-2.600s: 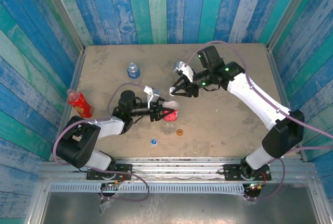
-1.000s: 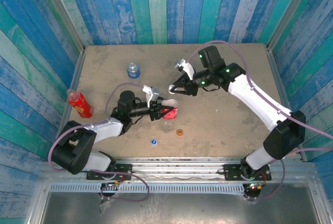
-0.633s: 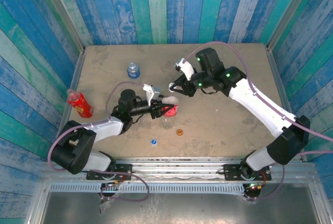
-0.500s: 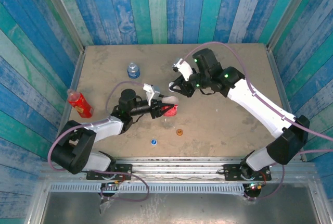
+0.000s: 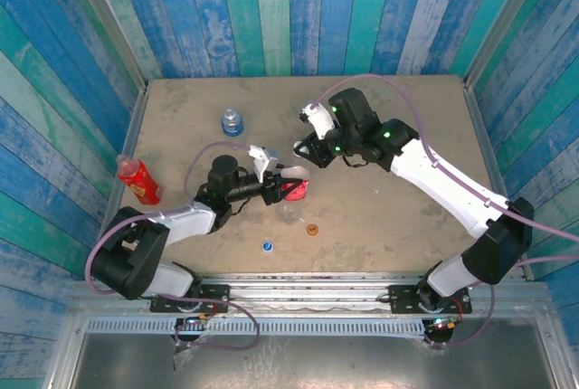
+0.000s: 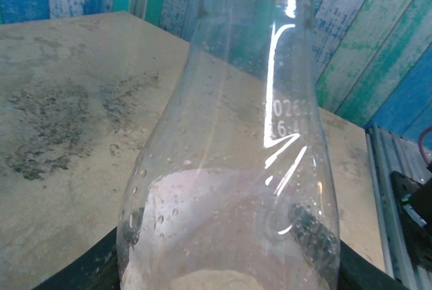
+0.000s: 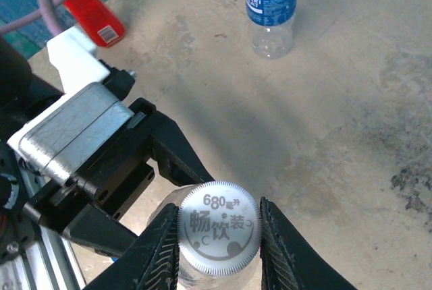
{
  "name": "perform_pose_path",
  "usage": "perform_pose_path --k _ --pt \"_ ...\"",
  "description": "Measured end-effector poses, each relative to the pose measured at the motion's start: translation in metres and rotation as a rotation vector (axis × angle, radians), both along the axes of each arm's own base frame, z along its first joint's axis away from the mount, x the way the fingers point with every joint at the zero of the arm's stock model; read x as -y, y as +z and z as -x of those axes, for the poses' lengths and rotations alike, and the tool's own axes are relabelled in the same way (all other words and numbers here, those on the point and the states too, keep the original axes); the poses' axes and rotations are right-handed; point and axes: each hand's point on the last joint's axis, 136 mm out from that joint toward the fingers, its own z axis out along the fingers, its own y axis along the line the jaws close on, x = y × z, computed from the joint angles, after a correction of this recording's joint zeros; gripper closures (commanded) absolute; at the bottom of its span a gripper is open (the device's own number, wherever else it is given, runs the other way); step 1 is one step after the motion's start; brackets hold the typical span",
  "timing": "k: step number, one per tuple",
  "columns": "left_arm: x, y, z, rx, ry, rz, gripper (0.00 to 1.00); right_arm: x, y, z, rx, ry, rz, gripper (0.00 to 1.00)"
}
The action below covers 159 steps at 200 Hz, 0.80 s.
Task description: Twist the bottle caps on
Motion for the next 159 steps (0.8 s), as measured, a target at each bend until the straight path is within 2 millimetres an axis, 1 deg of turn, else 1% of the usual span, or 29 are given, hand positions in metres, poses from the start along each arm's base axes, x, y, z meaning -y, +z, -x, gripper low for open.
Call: perform_pose_path --k 33,94,145,159 --pt "-0.004 -0.003 -0.004 0.036 0.040 0.006 0.45 -0.004 -0.003 -0.005 -0.028 -0.056 -0.029 0.69" --pt "-0.003 -0.002 -0.014 0.105 0.074 0.038 0.45 -0.004 -0.003 -0.016 0.006 -0.157 -0.023 0.70" --pt "-0.005 -0.001 -0.015 0.146 0.094 0.046 0.45 -0.006 -0.001 -0.015 0.038 -0.179 -0.025 0.70" --pt "-0.005 -0.001 -0.015 0.152 0.094 0.044 0.43 -0.006 0.000 -0.014 0.040 -0.178 -0.028 0.71"
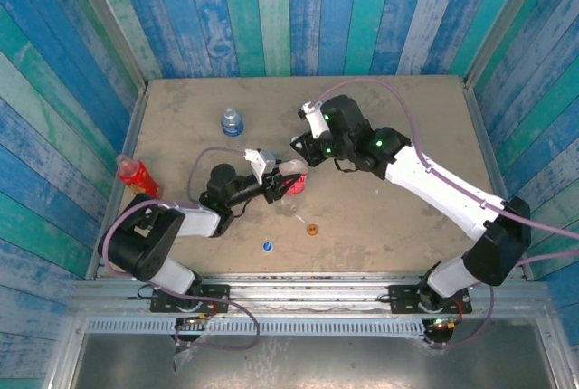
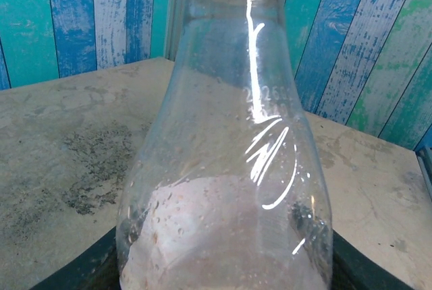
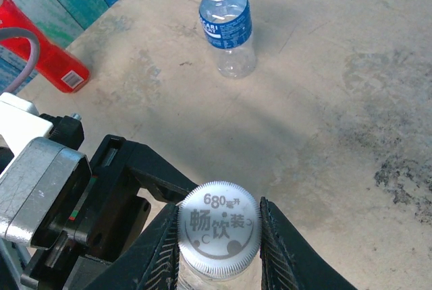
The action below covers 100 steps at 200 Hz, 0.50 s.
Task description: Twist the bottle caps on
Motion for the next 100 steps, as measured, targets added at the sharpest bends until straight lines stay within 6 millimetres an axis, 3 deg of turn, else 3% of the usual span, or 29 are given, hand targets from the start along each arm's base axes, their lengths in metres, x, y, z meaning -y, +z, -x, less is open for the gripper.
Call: perform_pose_path --k 87,100 --pt "0.0016 0.0005 0.0002 0.052 0.008 -0.028 0.27 0.0018 0.0008 0.0020 0.024 -0.012 0.004 0.72" --pt "0.0027 0.0014 0.0007 0.063 0.008 -0.033 0.20 0.0001 0.0012 0.0033 0.030 -0.010 0.007 0.72"
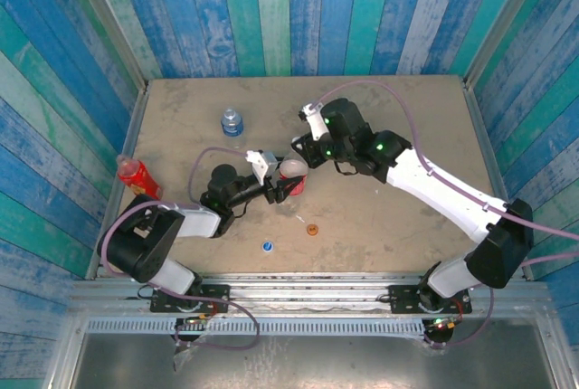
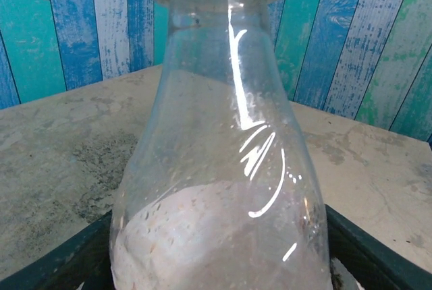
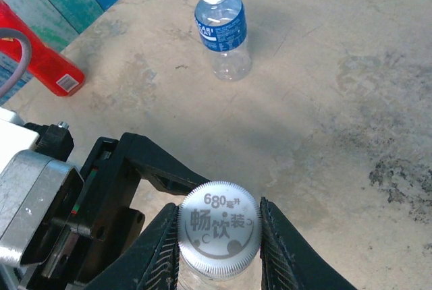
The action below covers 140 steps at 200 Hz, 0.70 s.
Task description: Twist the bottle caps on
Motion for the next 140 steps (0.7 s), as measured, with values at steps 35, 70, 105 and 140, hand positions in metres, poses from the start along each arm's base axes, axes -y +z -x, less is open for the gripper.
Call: perform_pose_path --k 35,70,105,140 --pt "0.006 0.009 0.003 0.030 -0.003 -0.005 0.27 -0.012 -0.001 0.014 0.016 0.029 0.006 0.72" --pt "0.007 0.010 0.007 0.023 -0.002 -0.009 0.40 -0.012 0.001 0.020 0.044 0.012 -0.001 0.72" --pt "0.005 0.011 0.009 0.024 0.005 -0.007 0.45 -0.016 0.003 0.024 0.069 0.009 0.004 0.72" --pt "0.005 0.012 0.009 0.030 0.010 -0.003 0.46 -0.017 0.003 0.025 0.086 0.001 0.014 0.71"
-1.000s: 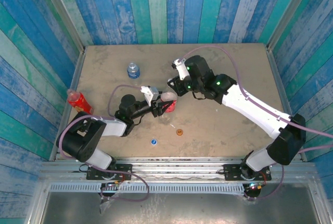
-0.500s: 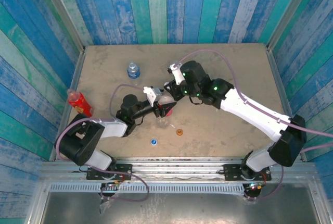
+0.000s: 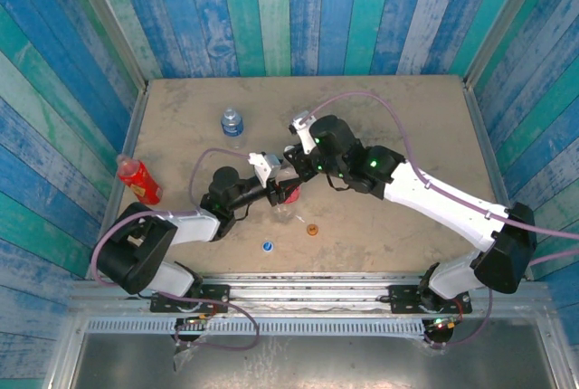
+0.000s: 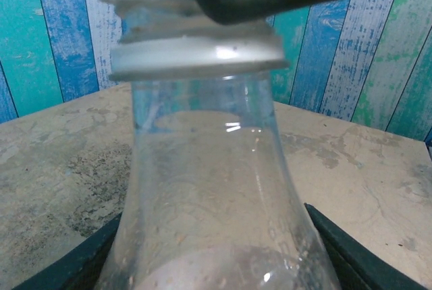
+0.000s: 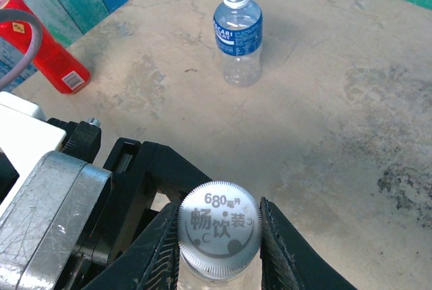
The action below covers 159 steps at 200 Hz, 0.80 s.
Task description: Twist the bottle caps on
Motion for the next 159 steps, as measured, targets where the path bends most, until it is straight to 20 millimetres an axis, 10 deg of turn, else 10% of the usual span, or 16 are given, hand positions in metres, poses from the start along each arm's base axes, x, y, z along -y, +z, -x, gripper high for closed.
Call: perform_pose_path --k 159 --pt "-0.008 0.004 0.006 0.129 0.050 0.037 0.46 -0.008 -0.005 0.014 0.040 0.053 -0.023 0.63"
